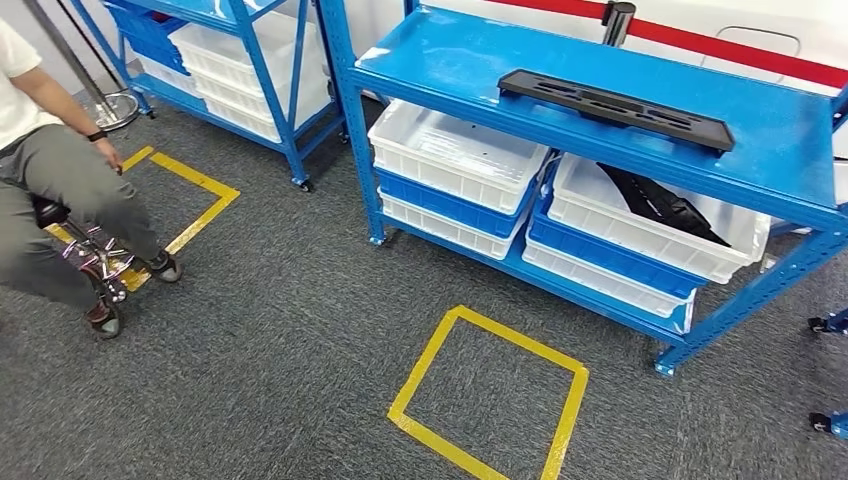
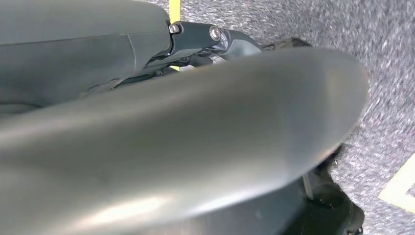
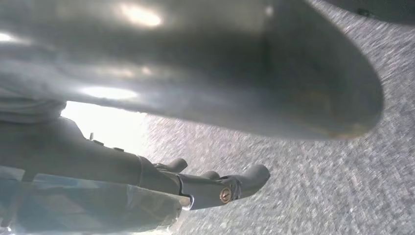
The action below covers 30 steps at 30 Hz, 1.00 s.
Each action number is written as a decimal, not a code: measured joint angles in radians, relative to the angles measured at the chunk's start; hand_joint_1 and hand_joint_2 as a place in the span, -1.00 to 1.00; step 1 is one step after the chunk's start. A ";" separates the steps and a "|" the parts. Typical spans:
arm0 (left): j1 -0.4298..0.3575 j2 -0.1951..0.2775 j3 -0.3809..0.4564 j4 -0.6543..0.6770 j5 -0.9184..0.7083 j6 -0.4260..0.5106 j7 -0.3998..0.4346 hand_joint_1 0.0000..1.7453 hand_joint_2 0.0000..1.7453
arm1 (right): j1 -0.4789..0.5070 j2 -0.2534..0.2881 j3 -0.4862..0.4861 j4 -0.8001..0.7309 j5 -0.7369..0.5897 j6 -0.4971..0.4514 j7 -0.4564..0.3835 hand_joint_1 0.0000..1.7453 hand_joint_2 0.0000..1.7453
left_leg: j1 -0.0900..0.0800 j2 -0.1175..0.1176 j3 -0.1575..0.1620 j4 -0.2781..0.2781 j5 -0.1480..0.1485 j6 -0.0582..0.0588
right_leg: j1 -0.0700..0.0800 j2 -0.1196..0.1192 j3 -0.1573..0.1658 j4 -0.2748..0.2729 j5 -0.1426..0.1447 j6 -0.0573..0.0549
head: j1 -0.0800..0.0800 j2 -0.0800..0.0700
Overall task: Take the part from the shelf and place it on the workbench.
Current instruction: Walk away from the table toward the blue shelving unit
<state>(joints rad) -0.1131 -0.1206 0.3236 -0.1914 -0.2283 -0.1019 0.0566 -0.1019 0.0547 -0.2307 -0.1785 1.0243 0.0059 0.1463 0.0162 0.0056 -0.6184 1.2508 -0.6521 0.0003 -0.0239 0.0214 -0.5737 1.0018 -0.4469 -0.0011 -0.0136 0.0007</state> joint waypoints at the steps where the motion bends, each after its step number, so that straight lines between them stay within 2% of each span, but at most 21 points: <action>1: 0.000 0.000 0.000 0.000 -0.001 0.003 0.000 -1.00 -1.00 | 0.000 0.001 -0.001 0.000 0.000 0.001 0.000 -1.00 -1.00 | 0.000 -0.004 -0.019 0.033 -0.002 0.002 | 0.003 0.016 0.000 0.000 0.001 -0.001 | 0.000 0.000; 2: 0.001 -0.001 0.000 0.000 -0.004 0.006 0.001 -1.00 -1.00 | 0.001 0.001 -0.002 0.000 0.000 0.002 -0.001 -1.00 -1.00 | 0.000 -0.006 -0.019 0.025 0.018 0.007 | 0.006 0.032 0.001 0.001 0.002 -0.003 | 0.000 0.000; 3: 0.001 -0.001 0.000 0.000 -0.006 0.008 0.001 -1.00 -1.00 | 0.002 0.001 -0.004 0.000 -0.002 0.002 -0.003 -1.00 -1.00 | 0.000 -0.013 -0.001 -0.020 0.053 0.012 | 0.008 0.048 0.002 0.001 0.002 -0.003 | 0.000 0.000; 5: 0.001 -0.002 0.000 0.001 -0.011 0.008 0.001 -1.00 -1.00 | 0.003 0.002 -0.010 0.000 -0.012 0.000 -0.015 -1.00 -1.00 | 0.000 -0.055 0.057 -0.156 0.126 0.028 | 0.012 0.076 0.003 0.002 0.005 -0.002 | 0.000 0.000; 7: 0.000 -0.003 0.000 0.001 -0.011 0.009 0.000 -1.00 -1.00 | 0.001 0.005 -0.020 0.000 -0.027 -0.002 -0.030 -1.00 -1.00 | -0.003 -0.086 0.088 -0.232 0.150 0.038 | 0.014 0.098 -0.003 0.002 0.008 0.005 | 0.000 0.000; 9: -0.002 -0.005 0.000 0.001 -0.011 0.009 -0.003 -1.00 -1.00 | 0.002 0.005 -0.034 0.000 -0.047 -0.003 -0.043 -1.00 -1.00 | -0.008 -0.072 0.092 -0.244 0.152 0.044 | 0.015 0.119 -0.013 -0.001 0.014 0.018 | -0.001 0.000; 10: -0.003 -0.007 0.000 0.001 -0.010 0.010 -0.005 -1.00 -1.00 | 0.003 0.003 -0.043 0.000 -0.061 -0.004 -0.050 -1.00 -1.00 | -0.008 -0.059 0.094 -0.252 0.158 0.048 | 0.015 0.117 -0.019 0.002 0.015 0.023 | -0.001 0.000; 11: -0.003 -0.009 0.000 0.001 -0.010 0.010 -0.006 -1.00 -1.00 | 0.003 0.002 -0.055 0.000 -0.080 -0.004 -0.057 -1.00 -1.00 | -0.006 -0.046 0.096 -0.260 0.165 0.053 | 0.018 0.099 -0.030 0.016 0.008 0.026 | 0.000 0.000; 13: 0.001 -0.012 0.000 0.001 -0.010 0.011 -0.008 -1.00 -1.00 | 0.002 -0.002 -0.083 0.000 -0.115 -0.005 -0.071 -1.00 -1.00 | -0.003 -0.015 0.098 -0.272 0.173 0.061 | 0.021 0.036 -0.076 0.104 -0.038 0.021 | 0.004 0.000; 15: 0.005 -0.012 0.000 0.001 -0.010 0.012 -0.008 -1.00 -1.00 | 0.000 -0.005 -0.109 0.000 -0.137 -0.005 -0.078 -1.00 -1.00 | -0.005 0.018 0.096 -0.272 0.173 0.063 | 0.017 -0.002 -0.142 0.237 -0.097 0.023 | 0.008 0.000; 16: 0.007 -0.012 0.000 0.001 -0.010 0.014 -0.008 -1.00 -1.00 | 0.001 -0.006 -0.121 0.000 -0.148 -0.005 -0.078 -1.00 -1.00 | -0.005 0.035 0.096 -0.272 0.172 0.062 | 0.013 -0.007 -0.160 0.278 -0.109 0.030 | 0.007 0.000; 17: 0.007 -0.012 0.000 0.001 -0.011 0.016 -0.008 -1.00 -1.00 | 0.002 -0.008 -0.132 0.000 -0.161 -0.005 -0.079 -1.00 -1.00 | -0.005 0.049 0.096 -0.271 0.170 0.060 | 0.008 -0.012 -0.156 0.281 -0.106 0.040 | 0.008 0.000; 18: 0.008 -0.013 0.000 0.001 -0.011 0.020 -0.009 -1.00 -1.00 | 0.004 -0.011 -0.146 0.000 -0.180 -0.006 -0.079 -1.00 -1.00 | -0.004 0.063 0.097 -0.271 0.169 0.057 | 0.002 -0.019 -0.131 0.242 -0.089 0.052 | 0.008 0.000; 19: 0.008 -0.013 0.000 0.001 -0.011 0.022 -0.009 -1.00 -1.00 | 0.005 -0.015 -0.163 0.000 -0.201 -0.006 -0.080 -1.00 -1.00 | -0.003 0.075 0.100 -0.270 0.166 0.052 | -0.004 -0.037 -0.089 0.170 -0.064 0.064 | 0.008 0.000; 21: 0.011 -0.011 0.000 0.002 -0.013 0.025 -0.010 -1.00 -1.00 | 0.004 -0.021 -0.199 0.000 -0.236 -0.003 -0.088 -1.00 -1.00 | -0.007 0.097 0.108 -0.268 0.156 0.038 | -0.008 -0.088 -0.015 0.041 -0.022 0.072 | 0.009 0.000; 22: 0.012 -0.009 0.000 0.002 -0.015 0.026 -0.011 -1.00 -1.00 | 0.003 -0.023 -0.217 0.000 -0.246 -0.001 -0.093 -1.00 -1.00 | -0.011 0.107 0.113 -0.267 0.151 0.030 | -0.007 -0.104 0.003 0.009 -0.012 0.067 | 0.008 0.000; 23: 0.012 -0.008 0.000 0.002 -0.018 0.027 -0.012 -1.00 -1.00 | 0.003 -0.026 -0.231 0.000 -0.249 0.001 -0.096 -1.00 -1.00 | -0.014 0.118 0.118 -0.266 0.147 0.024 | -0.005 -0.105 0.006 0.002 -0.009 0.059 | 0.007 0.000; 25: 0.012 -0.007 0.000 0.002 -0.024 0.029 -0.013 -1.00 -1.00 | 0.005 -0.031 -0.252 0.000 -0.249 0.002 -0.099 -1.00 -1.00 | -0.009 0.134 0.125 -0.266 0.140 0.015 | -0.008 -0.076 0.003 0.002 -0.007 0.042 | 0.005 0.000; 27: 0.012 -0.006 0.000 0.002 -0.030 0.030 -0.016 -1.00 -1.00 | 0.007 -0.034 -0.266 0.000 -0.249 0.003 -0.102 -1.00 -1.00 | -0.001 0.094 0.114 -0.226 0.106 0.005 | -0.014 -0.050 0.003 0.000 -0.003 0.026 | 0.003 0.000; 29: 0.012 -0.005 0.000 0.002 -0.037 0.030 -0.018 -1.00 -1.00 | 0.009 -0.035 -0.276 0.000 -0.248 0.004 -0.105 -1.00 -1.00 | 0.004 0.024 0.059 -0.104 0.032 0.001 | -0.013 -0.025 0.002 0.000 0.000 0.015 | 0.000 0.000; 30: 0.012 -0.005 0.000 0.002 -0.039 0.031 -0.018 -1.00 -1.00 | 0.009 -0.035 -0.280 0.000 -0.247 0.005 -0.105 -1.00 -1.00 | 0.004 0.006 0.024 -0.031 0.000 0.000 | -0.011 -0.011 0.001 0.000 0.001 0.011 | 0.000 0.000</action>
<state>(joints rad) -0.1010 -0.1259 0.3234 -0.1894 -0.2678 -0.0707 0.0383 -0.0925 0.0202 -0.5107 -0.1788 0.7773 0.0112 0.0410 0.0201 0.0118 -0.5942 1.2195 -0.6518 0.0006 -0.0345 0.0100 -0.5730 1.0018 -0.4463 0.0097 -0.0140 0.0008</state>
